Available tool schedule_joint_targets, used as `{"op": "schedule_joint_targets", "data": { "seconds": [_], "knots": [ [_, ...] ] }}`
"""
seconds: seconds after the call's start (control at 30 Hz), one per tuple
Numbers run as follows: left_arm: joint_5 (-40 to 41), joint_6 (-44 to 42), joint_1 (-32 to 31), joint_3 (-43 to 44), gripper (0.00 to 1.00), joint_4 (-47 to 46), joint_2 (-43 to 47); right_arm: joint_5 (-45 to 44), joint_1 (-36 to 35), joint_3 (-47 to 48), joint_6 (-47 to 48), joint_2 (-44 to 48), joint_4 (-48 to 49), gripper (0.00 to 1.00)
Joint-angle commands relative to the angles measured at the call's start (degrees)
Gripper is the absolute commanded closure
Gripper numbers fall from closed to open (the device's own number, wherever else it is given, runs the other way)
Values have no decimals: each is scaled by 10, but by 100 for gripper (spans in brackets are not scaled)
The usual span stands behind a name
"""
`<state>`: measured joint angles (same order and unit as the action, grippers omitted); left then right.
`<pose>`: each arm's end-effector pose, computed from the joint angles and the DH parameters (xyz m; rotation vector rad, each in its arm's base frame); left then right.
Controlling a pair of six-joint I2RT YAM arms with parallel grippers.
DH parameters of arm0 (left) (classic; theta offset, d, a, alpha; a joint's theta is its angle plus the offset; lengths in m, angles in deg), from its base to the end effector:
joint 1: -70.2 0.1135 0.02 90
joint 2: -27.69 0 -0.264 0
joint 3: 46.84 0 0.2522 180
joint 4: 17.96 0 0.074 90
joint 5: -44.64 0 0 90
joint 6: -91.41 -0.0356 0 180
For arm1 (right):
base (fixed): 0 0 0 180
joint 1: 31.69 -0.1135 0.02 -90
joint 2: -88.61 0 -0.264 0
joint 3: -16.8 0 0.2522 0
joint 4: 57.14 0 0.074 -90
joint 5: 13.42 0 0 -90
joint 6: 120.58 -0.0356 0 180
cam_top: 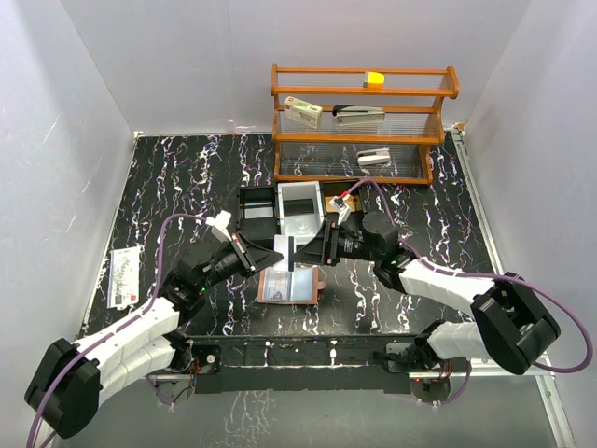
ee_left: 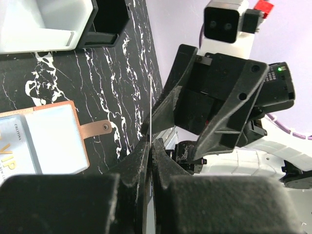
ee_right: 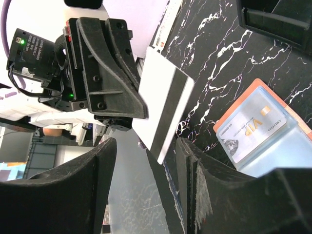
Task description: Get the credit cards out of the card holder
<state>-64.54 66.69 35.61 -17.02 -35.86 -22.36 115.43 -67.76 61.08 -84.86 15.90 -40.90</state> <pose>0.1536 -0.1201 0.2243 -0.1996 1.8579 -1.5559 0.1992 0.1728 0.2240 -0.2474 2.0802 1.6542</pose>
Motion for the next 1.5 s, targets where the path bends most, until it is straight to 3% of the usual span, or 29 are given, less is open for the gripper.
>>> {"op": "schedule_joint_targets", "data": {
  "seconds": [0.0,0.27,0.7,0.8,0.97,1.13,1.2,1.3,1.47],
  "knots": [
    [-10,3,4,2,100,-20,23,12,8,-5,-23,-9,75,51],
    [3,5,4,-1,100,-13,42,34,32,-6,-36,-28,94,55],
    [-28,29,3,13,100,-121,-36,98,34,-12,-146,-76,247,69],
    [-33,31,4,16,100,-123,-31,98,36,-4,-144,-82,240,71],
    [-20,33,4,-13,100,-104,9,110,36,2,-155,-87,255,92],
    [-19,44,4,-27,100,-110,9,116,35,-6,-154,-76,262,97],
    [-25,53,4,-26,100,-130,-5,119,35,-9,-152,-73,262,97],
    [-27,70,4,-35,100,-174,-14,121,35,-12,-153,-70,261,86],
    [-15,57,3,-30,100,-140,4,131,35,-11,-149,-70,261,71]
  ]
}}
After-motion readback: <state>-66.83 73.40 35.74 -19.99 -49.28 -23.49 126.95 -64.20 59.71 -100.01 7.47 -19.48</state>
